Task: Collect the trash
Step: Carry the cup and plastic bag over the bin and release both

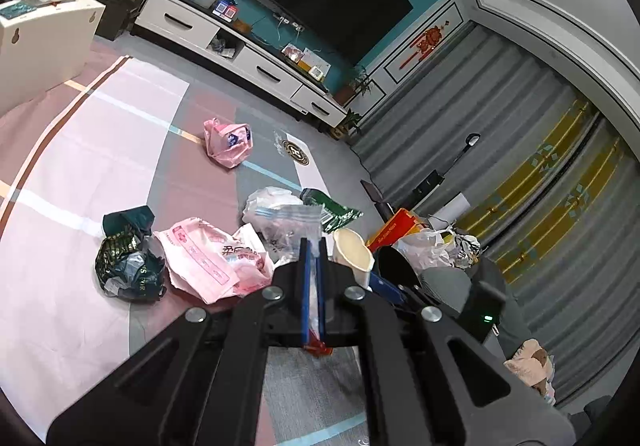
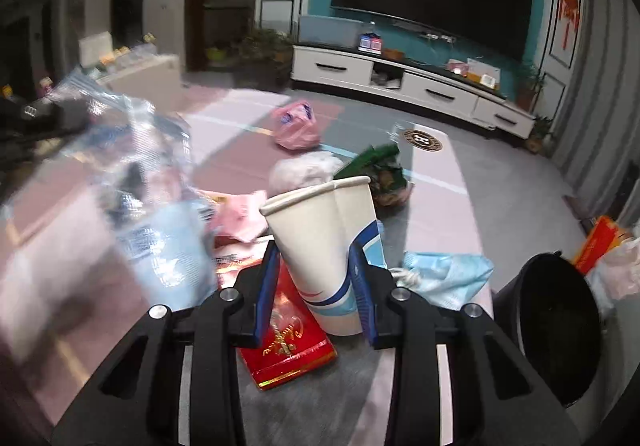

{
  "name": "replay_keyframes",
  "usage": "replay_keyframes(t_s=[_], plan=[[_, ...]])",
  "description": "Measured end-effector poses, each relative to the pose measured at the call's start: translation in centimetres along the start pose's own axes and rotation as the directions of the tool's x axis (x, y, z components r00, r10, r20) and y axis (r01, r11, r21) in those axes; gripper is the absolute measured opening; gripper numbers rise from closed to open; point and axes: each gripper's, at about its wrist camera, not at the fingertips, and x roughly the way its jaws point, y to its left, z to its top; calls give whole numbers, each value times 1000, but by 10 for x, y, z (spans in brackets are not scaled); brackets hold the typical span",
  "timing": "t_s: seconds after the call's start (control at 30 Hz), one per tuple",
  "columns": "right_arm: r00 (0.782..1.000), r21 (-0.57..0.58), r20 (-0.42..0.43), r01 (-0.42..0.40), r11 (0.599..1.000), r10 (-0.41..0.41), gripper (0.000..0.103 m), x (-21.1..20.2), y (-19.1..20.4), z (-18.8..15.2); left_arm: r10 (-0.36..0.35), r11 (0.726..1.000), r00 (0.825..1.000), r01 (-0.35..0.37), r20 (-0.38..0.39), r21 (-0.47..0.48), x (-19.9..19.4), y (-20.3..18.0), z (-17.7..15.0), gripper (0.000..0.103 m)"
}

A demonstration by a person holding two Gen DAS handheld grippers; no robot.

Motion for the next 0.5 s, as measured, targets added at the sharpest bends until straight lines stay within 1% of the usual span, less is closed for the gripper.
replay_keyframes(t_s=[0.03, 0.17, 0.3, 0.37, 0.5], plan=[[999, 21, 16, -29, 999, 29, 36, -7, -4, 0, -1, 1000, 1000, 1, 4, 3, -1, -1, 0, 4], [993, 98, 71, -105, 990, 98, 36, -26, -16, 0, -3, 1000, 1000, 3, 19, 9, -4, -5, -1, 4], [969, 187, 156, -221, 957, 193, 36, -46, -36, 3, -7, 999, 1000, 6, 28, 39, -6, -16, -4, 4], [963, 203, 181, -235, 951, 199, 36, -54, -42, 4, -2, 999, 999, 0, 32, 53, -7, -22, -5, 4], [960, 242, 218, -225, 944, 174, 36, -67, -57, 1, 12, 994, 1000, -15, 29, 108, -4, -44, -6, 4]])
